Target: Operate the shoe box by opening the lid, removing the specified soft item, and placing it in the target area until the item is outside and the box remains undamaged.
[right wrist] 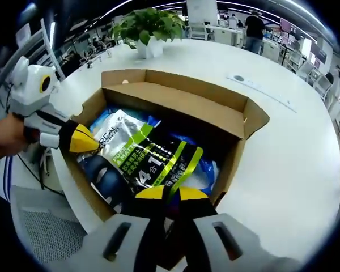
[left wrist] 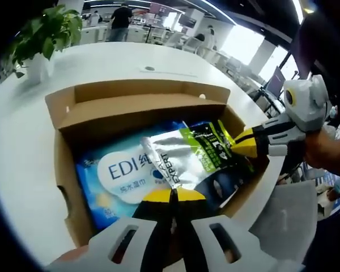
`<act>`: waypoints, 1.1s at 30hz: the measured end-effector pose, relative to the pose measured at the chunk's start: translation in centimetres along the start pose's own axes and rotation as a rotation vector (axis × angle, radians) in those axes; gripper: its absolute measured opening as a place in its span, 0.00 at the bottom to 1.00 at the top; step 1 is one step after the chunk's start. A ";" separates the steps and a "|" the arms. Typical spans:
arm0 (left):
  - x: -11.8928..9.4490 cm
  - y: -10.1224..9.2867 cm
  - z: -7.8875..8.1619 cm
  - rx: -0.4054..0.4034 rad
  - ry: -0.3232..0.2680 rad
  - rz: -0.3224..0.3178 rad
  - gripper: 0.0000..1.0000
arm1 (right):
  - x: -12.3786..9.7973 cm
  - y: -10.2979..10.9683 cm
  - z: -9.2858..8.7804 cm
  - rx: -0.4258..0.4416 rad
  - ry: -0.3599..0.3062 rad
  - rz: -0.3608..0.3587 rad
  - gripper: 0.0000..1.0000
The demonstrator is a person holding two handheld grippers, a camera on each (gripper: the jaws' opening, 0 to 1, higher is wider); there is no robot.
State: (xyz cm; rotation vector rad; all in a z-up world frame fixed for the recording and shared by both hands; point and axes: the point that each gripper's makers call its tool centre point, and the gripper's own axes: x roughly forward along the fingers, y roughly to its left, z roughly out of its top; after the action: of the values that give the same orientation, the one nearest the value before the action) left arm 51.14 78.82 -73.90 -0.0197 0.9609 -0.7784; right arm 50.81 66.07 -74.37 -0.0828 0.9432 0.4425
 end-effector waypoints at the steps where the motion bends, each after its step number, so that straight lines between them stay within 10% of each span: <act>1: 0.0 0.0 0.0 0.000 0.001 0.000 0.00 | 0.2 0.0 -0.1 0.006 0.004 0.003 0.04; 33: -2.6 -2.2 3.2 0.052 -0.044 -0.003 0.00 | -3.5 -0.5 2.5 0.074 -0.091 0.003 0.00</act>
State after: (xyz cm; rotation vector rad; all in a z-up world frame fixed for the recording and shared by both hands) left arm 51.36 77.79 -69.41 0.0070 0.8993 -0.8021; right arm 51.16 65.13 -70.18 0.0055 0.8696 0.4105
